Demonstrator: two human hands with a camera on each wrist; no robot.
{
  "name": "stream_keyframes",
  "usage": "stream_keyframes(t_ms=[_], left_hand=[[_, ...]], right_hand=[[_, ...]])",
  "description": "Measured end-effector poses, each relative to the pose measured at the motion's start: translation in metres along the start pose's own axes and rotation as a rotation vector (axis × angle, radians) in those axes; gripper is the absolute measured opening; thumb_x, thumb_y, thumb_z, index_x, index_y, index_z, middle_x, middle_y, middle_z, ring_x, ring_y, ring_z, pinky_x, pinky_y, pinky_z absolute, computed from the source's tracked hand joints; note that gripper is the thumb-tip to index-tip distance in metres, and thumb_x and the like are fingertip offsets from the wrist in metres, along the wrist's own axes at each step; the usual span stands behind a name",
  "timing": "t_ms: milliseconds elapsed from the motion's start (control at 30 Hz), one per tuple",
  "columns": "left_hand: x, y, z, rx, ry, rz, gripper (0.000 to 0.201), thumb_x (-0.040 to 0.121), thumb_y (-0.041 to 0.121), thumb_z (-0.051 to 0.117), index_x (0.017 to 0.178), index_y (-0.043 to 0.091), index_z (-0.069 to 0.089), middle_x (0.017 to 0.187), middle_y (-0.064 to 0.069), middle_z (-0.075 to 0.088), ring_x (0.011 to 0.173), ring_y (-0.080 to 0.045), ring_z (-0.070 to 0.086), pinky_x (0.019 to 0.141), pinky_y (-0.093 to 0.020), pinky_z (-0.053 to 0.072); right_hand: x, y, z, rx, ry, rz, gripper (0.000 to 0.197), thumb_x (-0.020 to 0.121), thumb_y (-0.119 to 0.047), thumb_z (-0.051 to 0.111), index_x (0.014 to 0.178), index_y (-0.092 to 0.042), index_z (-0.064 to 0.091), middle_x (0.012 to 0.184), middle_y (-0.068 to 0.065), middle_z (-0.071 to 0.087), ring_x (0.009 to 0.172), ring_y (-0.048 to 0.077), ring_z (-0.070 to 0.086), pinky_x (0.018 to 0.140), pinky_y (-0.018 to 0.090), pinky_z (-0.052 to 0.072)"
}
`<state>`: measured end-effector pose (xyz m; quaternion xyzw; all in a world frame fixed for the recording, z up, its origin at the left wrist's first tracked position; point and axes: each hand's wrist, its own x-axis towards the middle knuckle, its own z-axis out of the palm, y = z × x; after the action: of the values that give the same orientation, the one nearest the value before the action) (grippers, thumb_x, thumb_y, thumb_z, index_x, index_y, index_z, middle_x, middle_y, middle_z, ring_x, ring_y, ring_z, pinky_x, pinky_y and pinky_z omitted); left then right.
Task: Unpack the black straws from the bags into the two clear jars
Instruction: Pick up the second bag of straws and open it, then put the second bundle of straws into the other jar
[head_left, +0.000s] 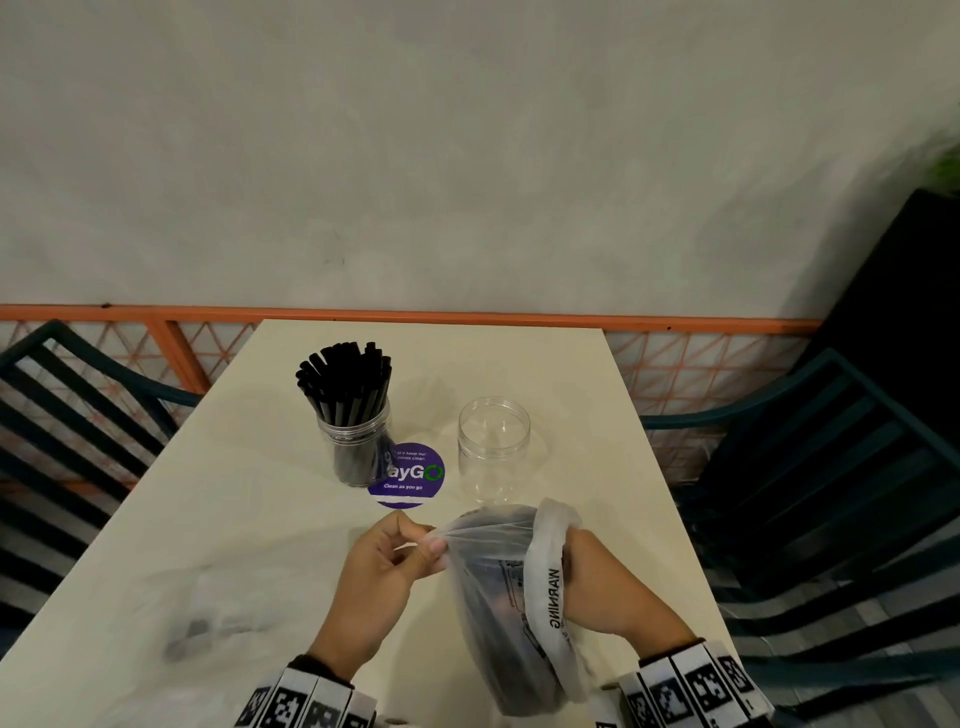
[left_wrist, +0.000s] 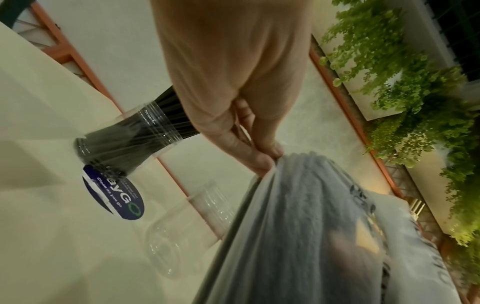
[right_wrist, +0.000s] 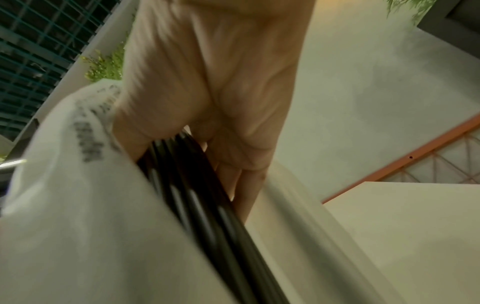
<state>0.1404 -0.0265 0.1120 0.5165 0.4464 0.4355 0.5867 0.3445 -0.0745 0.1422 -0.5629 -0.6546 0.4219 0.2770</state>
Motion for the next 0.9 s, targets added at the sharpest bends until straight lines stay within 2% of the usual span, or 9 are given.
stream_keyframes(t_ms=[100, 200, 300, 367, 500, 600, 667, 800, 900], left_hand=[[0.000, 0.000, -0.002, 0.015, -0.022, 0.007, 0.016, 0.083, -0.006, 0.056, 0.070, 0.001, 0.050, 0.080, -0.015, 0.068, 0.072, -0.018, 0.067, 0.065, -0.021, 0.055], [-0.001, -0.001, -0.009, 0.116, -0.029, 0.050, 0.008, 0.084, -0.002, 0.057, 0.081, 0.005, 0.055, 0.075, -0.008, 0.065, 0.068, -0.016, 0.061, 0.063, -0.021, 0.052], [0.000, -0.001, -0.017, 0.222, -0.139, 0.000, 0.034, 0.084, 0.007, 0.061, 0.112, 0.024, 0.061, 0.091, 0.000, 0.066, 0.074, -0.011, 0.062, 0.073, -0.021, 0.052], [0.000, 0.001, -0.020, 0.219, -0.212, -0.050, 0.044, 0.082, 0.009, 0.064, 0.120, 0.029, 0.059, 0.109, 0.008, 0.069, 0.093, -0.010, 0.066, 0.086, -0.025, 0.052], [-0.003, 0.005, -0.014, 0.174, -0.223, -0.051, 0.044, 0.074, 0.002, 0.070, 0.112, 0.023, 0.066, 0.108, 0.008, 0.072, 0.099, -0.010, 0.066, 0.086, -0.025, 0.052], [-0.002, 0.008, -0.007, 0.249, -0.102, 0.043, 0.009, 0.066, 0.011, 0.078, 0.070, 0.019, 0.075, 0.065, 0.004, 0.069, 0.064, -0.006, 0.060, 0.066, -0.019, 0.048], [0.000, 0.005, -0.003, 0.366, -0.021, 0.104, 0.018, 0.070, 0.017, 0.077, 0.056, 0.012, 0.066, 0.051, -0.002, 0.056, 0.054, -0.006, 0.048, 0.057, -0.018, 0.043], [-0.001, 0.003, 0.007, 0.418, -0.002, 0.145, 0.020, 0.081, 0.012, 0.066, 0.062, 0.006, 0.063, 0.056, -0.001, 0.064, 0.053, -0.005, 0.057, 0.056, -0.011, 0.045], [-0.001, 0.000, 0.013, 0.272, -0.063, 0.071, 0.020, 0.085, 0.007, 0.059, 0.071, 0.012, 0.072, 0.066, 0.006, 0.073, 0.067, -0.009, 0.070, 0.065, -0.012, 0.051]], right_hand=[[0.004, 0.013, -0.002, -0.041, -0.017, -0.045, 0.032, 0.070, -0.017, 0.052, 0.099, -0.023, 0.064, 0.087, -0.017, 0.067, 0.087, 0.000, 0.064, 0.077, 0.017, 0.051], [0.004, 0.022, -0.001, 0.031, 0.081, -0.009, 0.020, 0.065, -0.028, 0.059, 0.082, -0.021, 0.067, 0.080, -0.003, 0.072, 0.082, 0.014, 0.068, 0.074, 0.032, 0.053], [0.004, 0.030, 0.002, 0.050, 0.102, 0.014, 0.008, 0.065, -0.025, 0.061, 0.073, -0.023, 0.064, 0.070, -0.013, 0.071, 0.071, 0.002, 0.064, 0.065, 0.025, 0.050], [0.005, 0.037, 0.005, 0.076, 0.127, 0.019, 0.013, 0.068, -0.019, 0.060, 0.079, -0.021, 0.067, 0.072, -0.011, 0.071, 0.076, 0.004, 0.066, 0.069, 0.023, 0.053], [0.006, 0.044, 0.008, 0.079, 0.182, 0.071, 0.009, 0.071, -0.009, 0.056, 0.070, -0.004, 0.064, 0.064, -0.001, 0.064, 0.062, 0.006, 0.058, 0.061, 0.028, 0.046], [0.007, 0.048, 0.007, 0.103, 0.197, 0.076, 0.010, 0.075, -0.002, 0.056, 0.070, 0.001, 0.063, 0.063, 0.003, 0.063, 0.061, 0.007, 0.055, 0.060, 0.028, 0.043], [0.006, 0.046, 0.004, 0.125, 0.163, 0.058, 0.010, 0.077, -0.001, 0.056, 0.075, -0.001, 0.066, 0.068, 0.002, 0.066, 0.065, 0.006, 0.059, 0.064, 0.029, 0.046], [0.004, 0.043, 0.003, 0.233, 0.042, -0.008, 0.028, 0.076, -0.003, 0.062, 0.094, -0.024, 0.067, 0.084, -0.007, 0.073, 0.084, 0.007, 0.067, 0.076, 0.023, 0.052], [0.007, 0.044, 0.010, 0.206, 0.156, -0.007, 0.020, 0.071, -0.017, 0.065, 0.091, -0.018, 0.068, 0.081, -0.003, 0.073, 0.082, 0.013, 0.068, 0.076, 0.034, 0.056]])
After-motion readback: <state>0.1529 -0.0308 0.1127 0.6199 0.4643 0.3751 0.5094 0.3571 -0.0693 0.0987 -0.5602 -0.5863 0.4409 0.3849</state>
